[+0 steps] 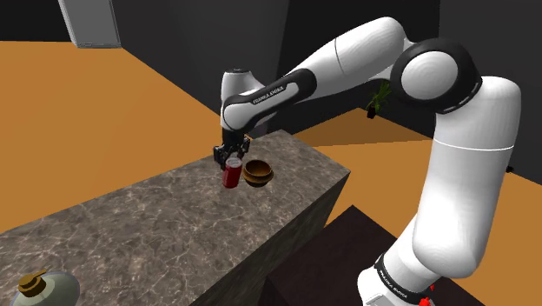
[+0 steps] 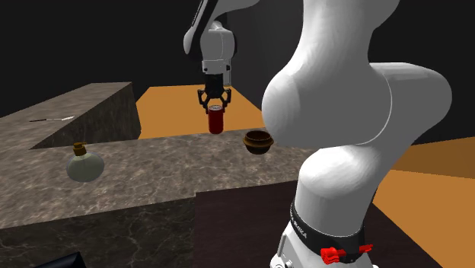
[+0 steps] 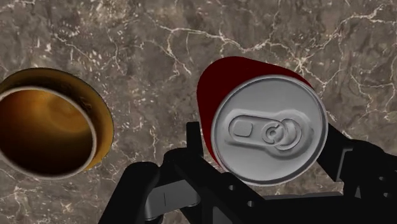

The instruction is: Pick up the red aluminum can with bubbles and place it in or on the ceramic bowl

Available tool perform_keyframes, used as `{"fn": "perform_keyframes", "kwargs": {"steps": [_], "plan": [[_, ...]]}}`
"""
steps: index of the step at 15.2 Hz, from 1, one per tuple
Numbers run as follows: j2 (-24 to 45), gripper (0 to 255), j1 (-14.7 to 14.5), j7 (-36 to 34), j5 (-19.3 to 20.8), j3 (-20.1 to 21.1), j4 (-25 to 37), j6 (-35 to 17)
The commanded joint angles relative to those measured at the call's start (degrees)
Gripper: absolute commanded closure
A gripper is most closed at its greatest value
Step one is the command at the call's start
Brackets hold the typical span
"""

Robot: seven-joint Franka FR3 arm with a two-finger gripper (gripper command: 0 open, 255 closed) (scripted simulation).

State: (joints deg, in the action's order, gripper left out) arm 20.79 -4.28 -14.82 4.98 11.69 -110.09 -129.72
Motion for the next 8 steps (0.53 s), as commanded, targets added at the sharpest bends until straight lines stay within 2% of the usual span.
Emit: {"fn": "perform_keyframes", "kwargs": {"steps": [1, 8], "plan": [[0.3, 255, 1.9, 2.9, -0.3, -0.7, 1.4, 1.1], [3.3, 255, 7.4, 11.4, -0.9, -3.1, 7.9, 4.4]]}}
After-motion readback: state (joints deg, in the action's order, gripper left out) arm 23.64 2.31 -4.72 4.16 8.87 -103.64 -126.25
